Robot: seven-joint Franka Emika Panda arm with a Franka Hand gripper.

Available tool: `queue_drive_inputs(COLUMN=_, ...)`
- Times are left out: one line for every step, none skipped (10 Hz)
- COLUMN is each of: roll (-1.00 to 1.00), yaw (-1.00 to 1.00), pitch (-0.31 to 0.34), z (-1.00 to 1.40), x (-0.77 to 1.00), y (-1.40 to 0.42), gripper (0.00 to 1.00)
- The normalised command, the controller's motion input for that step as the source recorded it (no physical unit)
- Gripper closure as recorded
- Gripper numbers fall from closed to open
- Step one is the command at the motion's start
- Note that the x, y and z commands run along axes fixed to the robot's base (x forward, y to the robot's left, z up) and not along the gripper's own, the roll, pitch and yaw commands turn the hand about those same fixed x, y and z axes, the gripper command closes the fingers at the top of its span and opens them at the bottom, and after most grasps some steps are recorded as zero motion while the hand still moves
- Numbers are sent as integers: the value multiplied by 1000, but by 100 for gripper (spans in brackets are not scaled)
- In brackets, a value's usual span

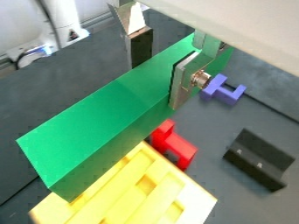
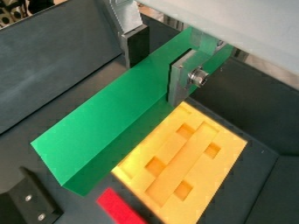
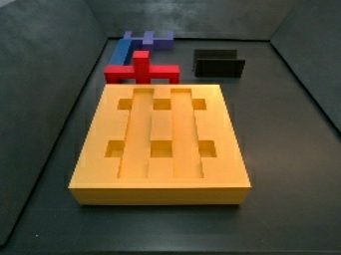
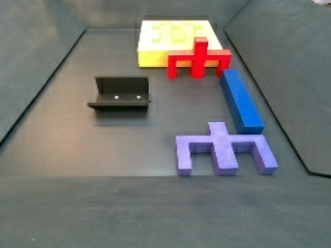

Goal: Pick up the green object. Move up. Move to above the board. Insert the green object.
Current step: Move to above the board, then insert the green object.

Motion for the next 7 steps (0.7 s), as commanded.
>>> queue_drive_inputs(roll=11, yaw=6, pitch=156, z=88, x=105, y=-486, gripper=100)
queue_drive_inputs(roll=14, yaw=9, pitch=121, z=55, x=67, y=-248, gripper=100)
queue_drive_inputs(roll=-4, yaw=0, pitch=-1, z=0, x=0, y=0, gripper=100)
queue_drive_inputs(roll=0, yaw=0, pitch=0, z=-46, x=0, y=0, gripper=100)
queue_drive_inputs(roll=184, yaw=0, pitch=-26, z=-657, x=271, y=-440, gripper=100)
queue_drive_inputs(roll=256, yaw=109, pitch=-50, z=-709, x=411, y=-451, gripper=100)
queue_drive_inputs(roll=253, yaw=200, pitch=-91, z=-709, x=400, y=-429, gripper=100)
